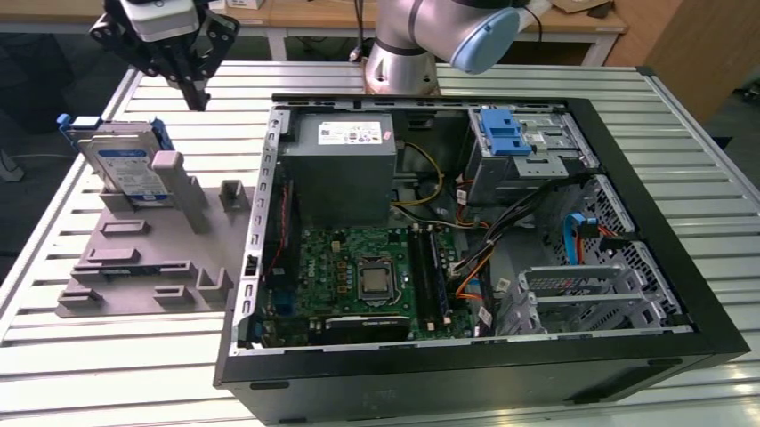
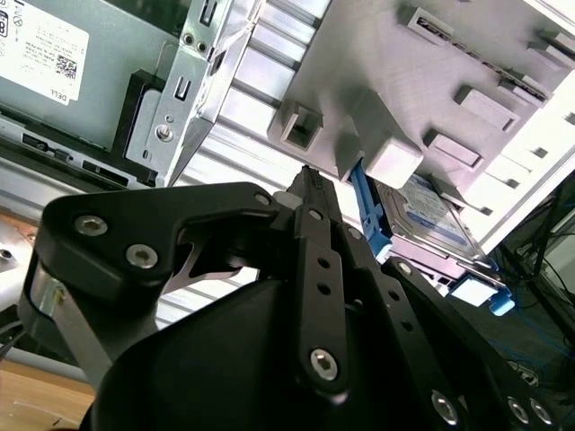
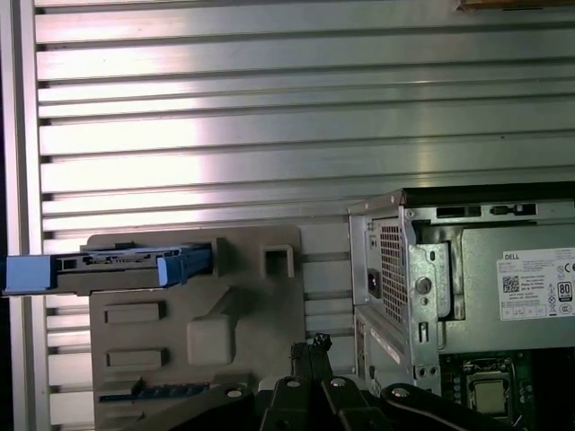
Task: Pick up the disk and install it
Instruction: 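Reach for the disk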
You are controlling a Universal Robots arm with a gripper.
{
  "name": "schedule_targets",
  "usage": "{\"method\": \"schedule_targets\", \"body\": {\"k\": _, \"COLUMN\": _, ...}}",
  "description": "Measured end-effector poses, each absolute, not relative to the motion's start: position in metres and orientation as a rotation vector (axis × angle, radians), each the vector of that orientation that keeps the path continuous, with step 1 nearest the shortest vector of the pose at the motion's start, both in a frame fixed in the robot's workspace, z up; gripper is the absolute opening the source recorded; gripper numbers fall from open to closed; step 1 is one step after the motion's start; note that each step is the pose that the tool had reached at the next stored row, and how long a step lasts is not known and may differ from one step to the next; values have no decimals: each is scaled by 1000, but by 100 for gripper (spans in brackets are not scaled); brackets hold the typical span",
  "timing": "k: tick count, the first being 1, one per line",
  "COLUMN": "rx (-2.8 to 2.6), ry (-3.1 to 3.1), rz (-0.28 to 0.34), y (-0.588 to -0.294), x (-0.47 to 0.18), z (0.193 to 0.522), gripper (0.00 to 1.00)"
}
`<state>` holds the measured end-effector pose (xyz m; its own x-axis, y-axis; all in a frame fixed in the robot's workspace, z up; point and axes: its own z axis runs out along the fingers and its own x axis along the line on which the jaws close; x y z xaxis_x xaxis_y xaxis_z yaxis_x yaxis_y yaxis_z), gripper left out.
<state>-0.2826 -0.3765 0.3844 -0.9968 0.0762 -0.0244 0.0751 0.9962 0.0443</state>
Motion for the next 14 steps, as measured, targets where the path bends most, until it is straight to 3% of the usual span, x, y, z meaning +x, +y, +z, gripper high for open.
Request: {"method": "schedule_targets", "body": {"k": 14, "rx": 118, "ry": 3113, "rz": 68, "y": -376, "x": -288, "z": 384, "gripper": 11}}
